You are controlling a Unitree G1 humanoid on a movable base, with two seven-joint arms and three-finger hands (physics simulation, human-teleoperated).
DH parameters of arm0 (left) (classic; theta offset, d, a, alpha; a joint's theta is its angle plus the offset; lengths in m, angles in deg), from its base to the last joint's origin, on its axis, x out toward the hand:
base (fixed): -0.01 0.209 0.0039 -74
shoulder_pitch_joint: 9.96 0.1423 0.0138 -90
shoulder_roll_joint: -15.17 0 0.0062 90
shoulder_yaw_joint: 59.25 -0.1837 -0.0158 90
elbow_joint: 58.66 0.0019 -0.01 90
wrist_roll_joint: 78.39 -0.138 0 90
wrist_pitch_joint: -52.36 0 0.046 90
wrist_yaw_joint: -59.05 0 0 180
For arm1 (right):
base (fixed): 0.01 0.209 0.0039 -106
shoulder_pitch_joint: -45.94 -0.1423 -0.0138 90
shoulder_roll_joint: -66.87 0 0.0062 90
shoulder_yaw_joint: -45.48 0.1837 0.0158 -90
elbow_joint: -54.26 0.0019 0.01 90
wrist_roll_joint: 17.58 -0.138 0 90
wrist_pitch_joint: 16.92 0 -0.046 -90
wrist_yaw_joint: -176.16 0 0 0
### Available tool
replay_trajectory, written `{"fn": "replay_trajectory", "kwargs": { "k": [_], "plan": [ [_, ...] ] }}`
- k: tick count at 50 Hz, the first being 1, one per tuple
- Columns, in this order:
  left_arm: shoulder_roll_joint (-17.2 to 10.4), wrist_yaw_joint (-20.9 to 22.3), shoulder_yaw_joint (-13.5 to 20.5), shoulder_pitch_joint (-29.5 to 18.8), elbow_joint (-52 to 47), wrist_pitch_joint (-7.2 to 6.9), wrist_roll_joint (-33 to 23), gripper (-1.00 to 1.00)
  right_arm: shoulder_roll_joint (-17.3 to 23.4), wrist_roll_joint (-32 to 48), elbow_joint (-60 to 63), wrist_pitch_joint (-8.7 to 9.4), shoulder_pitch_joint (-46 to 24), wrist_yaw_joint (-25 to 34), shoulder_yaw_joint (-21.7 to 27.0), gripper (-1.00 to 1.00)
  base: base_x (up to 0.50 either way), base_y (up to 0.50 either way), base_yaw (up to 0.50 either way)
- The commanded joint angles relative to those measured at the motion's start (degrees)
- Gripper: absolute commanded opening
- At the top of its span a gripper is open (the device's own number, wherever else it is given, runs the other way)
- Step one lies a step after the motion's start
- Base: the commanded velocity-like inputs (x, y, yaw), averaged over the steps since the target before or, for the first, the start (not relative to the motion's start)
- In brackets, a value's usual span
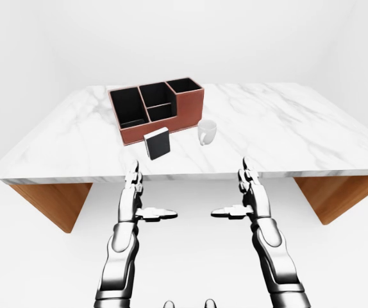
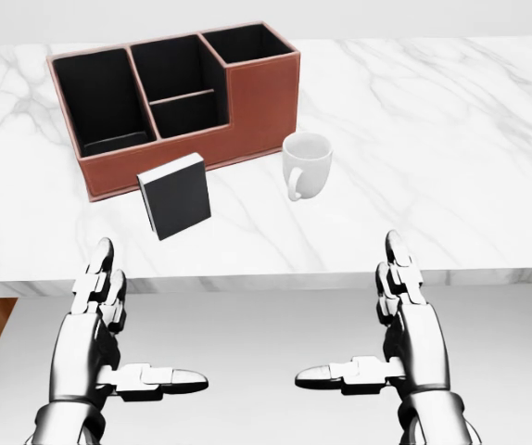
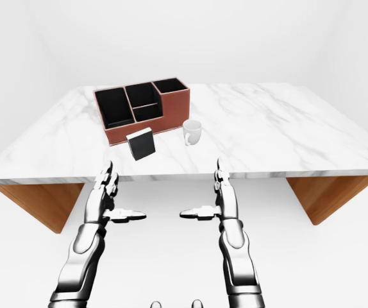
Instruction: Pick up the book and place it in the front compartment of the caddy.
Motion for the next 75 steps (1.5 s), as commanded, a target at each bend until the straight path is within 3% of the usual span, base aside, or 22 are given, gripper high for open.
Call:
{"fn": "replay_trajectory", "kwargs": {
  "k": [1, 7, 13, 15, 17, 29, 43, 61, 75],
  "plan": [
    [-0.7, 1.6, 1.4, -0.2, 0.0, -0.54, 0.9, 1.00, 0.6, -0.6, 1.1, 0.34, 0.5, 1.7, 1.1, 1.00, 0.00, 0.00, 0.00],
    [-0.7, 1.6, 1.4, -0.1, -0.4, -0.82, 0.7, 1.00, 0.6, -0.5, 1.9, 1.30, 0.5, 1.7, 1.0, 1.00, 0.00, 0.00, 0.00],
    [-0.8, 1.7, 1.3, 0.5, -4.9, -4.56, 0.8, 1.00, 0.5, -0.4, 5.1, 3.79, 1.0, 1.8, 0.8, 1.00, 0.00, 0.00, 0.00],
    [-0.8, 1.8, 1.4, 0.7, -5.9, -4.96, 0.8, 1.00, 0.5, -0.5, 6.1, 4.30, 1.1, 1.9, 0.8, 1.00, 0.00, 0.00, 0.00],
    [-0.8, 1.9, 1.4, 0.8, -8.2, -4.96, 1.0, 1.00, 0.5, -0.3, 8.2, 4.94, 1.3, 1.9, 0.6, 1.00, 0.00, 0.00, 0.00],
    [-1.0, 2.3, 2.0, 1.0, -17.0, -4.96, 1.4, 1.00, 0.6, 0.3, 12.5, 4.94, 1.4, 2.0, 0.6, 1.00, 0.00, 0.00, 0.00],
    [-1.7, 2.8, 3.6, -0.2, -28.3, -4.96, 1.9, 1.00, 1.0, -1.4, 27.5, 4.94, 0.2, 2.5, 2.7, 1.00, 0.00, 0.00, 0.00],
    [-2.5, 3.3, 5.3, -2.0, -33.9, -4.96, 1.9, 1.00, 0.9, -6.1, 34.0, 4.94, 0.0, 2.7, 4.3, 1.00, 0.00, 0.00, 0.00],
    [-2.3, 3.7, 4.9, -1.6, -34.0, -4.96, 1.3, 1.00, 1.3, -6.3, 33.3, 4.94, 0.1, 2.1, 3.9, 1.00, 0.00, 0.47, 0.00]
  ]
}}
